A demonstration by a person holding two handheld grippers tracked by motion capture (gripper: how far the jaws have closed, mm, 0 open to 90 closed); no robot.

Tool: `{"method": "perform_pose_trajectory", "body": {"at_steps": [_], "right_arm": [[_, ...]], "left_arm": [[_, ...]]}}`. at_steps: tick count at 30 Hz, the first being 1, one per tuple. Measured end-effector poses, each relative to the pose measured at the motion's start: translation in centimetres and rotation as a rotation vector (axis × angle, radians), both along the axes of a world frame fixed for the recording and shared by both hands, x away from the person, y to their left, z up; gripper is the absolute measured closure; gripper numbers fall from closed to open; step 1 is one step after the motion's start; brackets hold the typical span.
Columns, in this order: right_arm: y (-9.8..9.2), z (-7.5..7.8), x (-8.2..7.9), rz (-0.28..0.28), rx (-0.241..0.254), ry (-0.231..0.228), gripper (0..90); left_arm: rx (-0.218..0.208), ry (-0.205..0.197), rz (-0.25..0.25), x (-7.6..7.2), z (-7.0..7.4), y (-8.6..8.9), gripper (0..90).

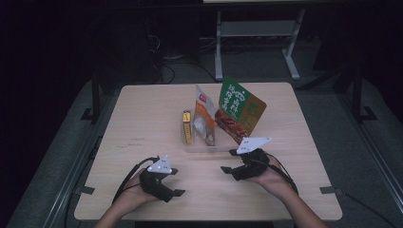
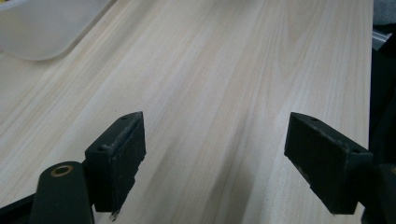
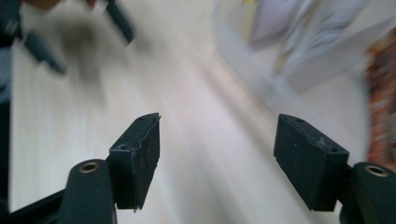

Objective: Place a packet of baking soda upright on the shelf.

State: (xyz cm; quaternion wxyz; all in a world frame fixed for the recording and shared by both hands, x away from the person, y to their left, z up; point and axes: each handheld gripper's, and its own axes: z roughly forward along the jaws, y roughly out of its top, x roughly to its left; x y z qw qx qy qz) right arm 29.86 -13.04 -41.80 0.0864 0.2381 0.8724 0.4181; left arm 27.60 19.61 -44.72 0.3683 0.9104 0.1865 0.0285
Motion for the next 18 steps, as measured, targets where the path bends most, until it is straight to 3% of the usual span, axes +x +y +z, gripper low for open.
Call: {"method": "perform_pose_trajectory", "body": {"at_steps": [5,8,18], "right_arm": [[0.3,-1.1,-0.9,0.055,-0.047,0.033,29.8],[0.6,-1.3,-0.7,0.082,-0.074,0.022,29.8],[0.7,-1.4,-0.9,0.095,-0.078,0.011,29.0]], "left_arm": [[0.009,0.011,-0.015,-0.1,-0.3,-0.3,19.8],[0.016,0.013,-0.022,-0.2,-0.5,-0.5,19.7],[0.017,0.007,-0.023,-0.1,-0.4,-0.5,19.7]]}}
